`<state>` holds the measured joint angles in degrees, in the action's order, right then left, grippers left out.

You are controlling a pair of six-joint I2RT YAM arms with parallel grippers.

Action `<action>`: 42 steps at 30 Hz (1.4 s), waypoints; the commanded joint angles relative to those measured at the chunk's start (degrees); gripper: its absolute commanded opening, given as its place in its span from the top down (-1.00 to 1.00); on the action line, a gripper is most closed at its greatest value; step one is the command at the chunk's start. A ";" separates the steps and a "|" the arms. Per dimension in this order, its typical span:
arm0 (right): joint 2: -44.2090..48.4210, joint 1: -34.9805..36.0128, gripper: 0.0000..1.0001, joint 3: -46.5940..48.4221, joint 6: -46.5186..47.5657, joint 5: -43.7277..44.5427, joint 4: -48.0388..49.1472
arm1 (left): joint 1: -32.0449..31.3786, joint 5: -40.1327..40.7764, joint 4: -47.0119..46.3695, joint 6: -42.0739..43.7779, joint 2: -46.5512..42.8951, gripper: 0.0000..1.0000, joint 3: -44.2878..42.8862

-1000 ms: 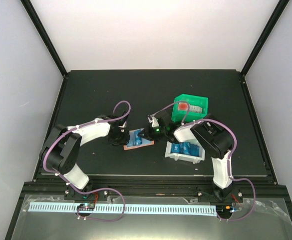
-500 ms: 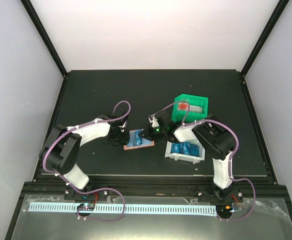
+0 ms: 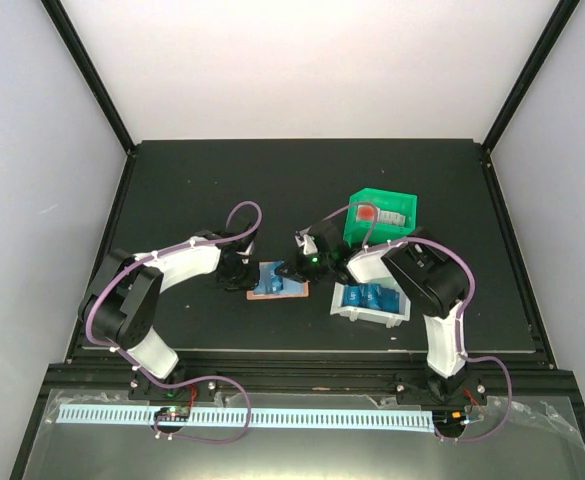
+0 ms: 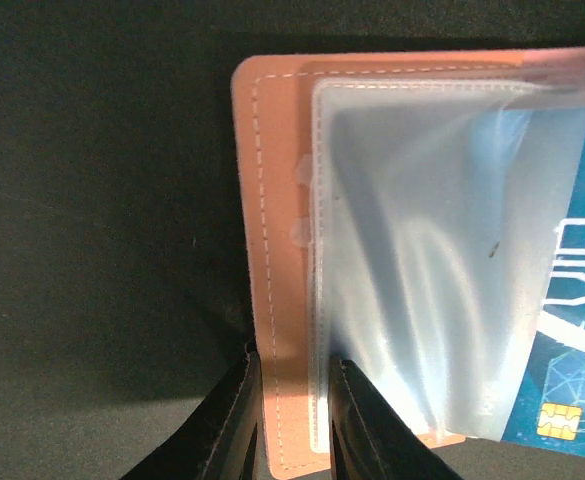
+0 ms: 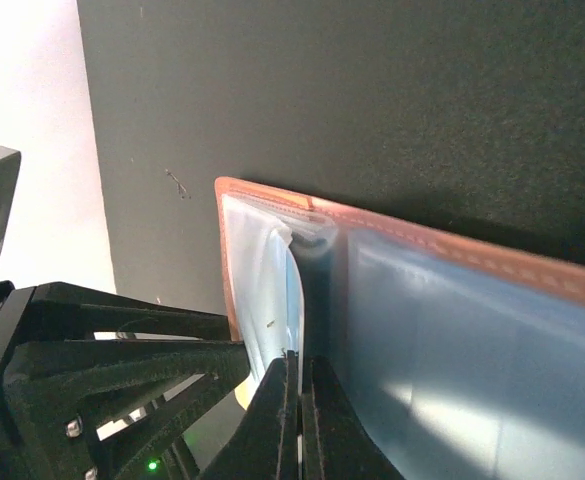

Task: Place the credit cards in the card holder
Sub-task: Insert the credit card into the card holder.

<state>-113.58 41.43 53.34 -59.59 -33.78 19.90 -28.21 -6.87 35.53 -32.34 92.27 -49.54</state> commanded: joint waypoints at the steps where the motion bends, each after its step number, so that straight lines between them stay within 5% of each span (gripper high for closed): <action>1: -3.79 0.93 0.98 -0.22 -2.55 -5.50 3.36 | -0.18 -0.44 -2.26 -0.39 0.68 0.60 0.18; 8: -3.50 0.90 0.89 -2.17 -4.77 -3.57 7.94 | -0.15 -2.05 -2.44 -0.48 0.44 0.58 0.27; 25: 7.97 1.22 0.29 -2.26 4.93 9.68 -13.71 | -0.13 -3.18 -2.13 -0.38 -2.00 0.52 1.15; 32: 8.01 2.69 0.70 -0.22 6.82 10.05 -19.08 | -0.13 -3.47 -2.32 -0.46 -1.84 0.52 1.67; 42: 5.52 3.22 0.94 1.77 4.81 6.06 -17.00 | -0.13 -4.02 -2.71 -0.49 -1.92 0.52 2.13</action>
<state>-106.61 44.16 53.12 -54.00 -25.98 2.33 -28.18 -9.65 33.54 -32.36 91.46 -48.16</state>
